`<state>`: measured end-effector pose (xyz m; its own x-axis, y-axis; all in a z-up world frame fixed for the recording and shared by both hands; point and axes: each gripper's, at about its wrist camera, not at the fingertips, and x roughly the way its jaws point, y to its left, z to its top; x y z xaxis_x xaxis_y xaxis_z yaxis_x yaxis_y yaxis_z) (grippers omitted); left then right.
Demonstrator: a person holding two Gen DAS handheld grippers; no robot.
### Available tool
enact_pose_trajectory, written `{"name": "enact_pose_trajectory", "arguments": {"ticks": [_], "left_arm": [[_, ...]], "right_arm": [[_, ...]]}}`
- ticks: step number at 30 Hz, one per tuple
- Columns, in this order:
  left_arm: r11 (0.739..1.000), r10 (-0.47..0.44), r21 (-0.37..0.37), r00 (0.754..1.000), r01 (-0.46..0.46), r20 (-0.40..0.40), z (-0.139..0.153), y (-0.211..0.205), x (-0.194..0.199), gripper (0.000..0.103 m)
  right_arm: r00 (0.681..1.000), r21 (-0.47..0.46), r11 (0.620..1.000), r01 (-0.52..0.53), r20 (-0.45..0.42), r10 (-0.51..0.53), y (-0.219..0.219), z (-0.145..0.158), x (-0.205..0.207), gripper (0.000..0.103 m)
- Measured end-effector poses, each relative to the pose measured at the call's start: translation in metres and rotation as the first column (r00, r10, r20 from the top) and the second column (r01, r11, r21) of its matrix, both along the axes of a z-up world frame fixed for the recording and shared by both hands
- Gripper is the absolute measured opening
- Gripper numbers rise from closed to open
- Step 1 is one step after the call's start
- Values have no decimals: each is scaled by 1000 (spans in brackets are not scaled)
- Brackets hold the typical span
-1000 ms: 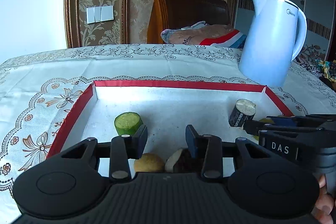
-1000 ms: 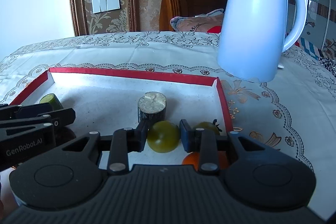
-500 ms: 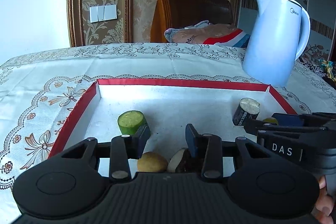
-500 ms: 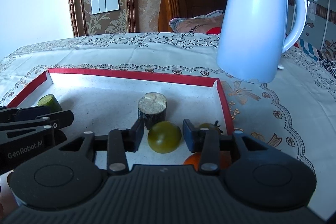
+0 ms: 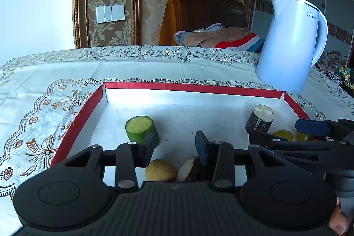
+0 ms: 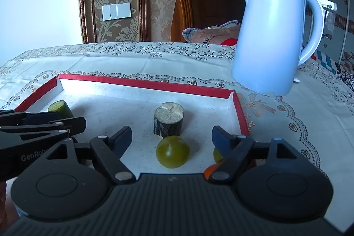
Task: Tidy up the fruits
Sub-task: 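Open the left tool releasing the radish while the right tool lowers and releases the tomato, then withdraw both open tools from the tray toward the remaining produce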
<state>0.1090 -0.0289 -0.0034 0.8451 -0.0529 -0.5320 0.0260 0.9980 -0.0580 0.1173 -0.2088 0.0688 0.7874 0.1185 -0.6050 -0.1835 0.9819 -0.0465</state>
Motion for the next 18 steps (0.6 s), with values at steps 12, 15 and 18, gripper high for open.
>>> {"name": "enact_pose_trajectory", "arguments": {"ticks": [12,15,18], "left_arm": [[1000,13,6,1000,-13,9,0,1,-2,39],[1000,17,-1,1000,-17,12,1,4,-6,39],[1000,11,-17,1000,-11,20,3,7,-12,39]], "right_arm": [[1000,32,999,-12,-3,12,-3,-1,-3,85],[1000,46,999,-23,-3,23,-4,-1,-6,88],[999,64,997,-40,3,40,-6,1,-12,93]]}}
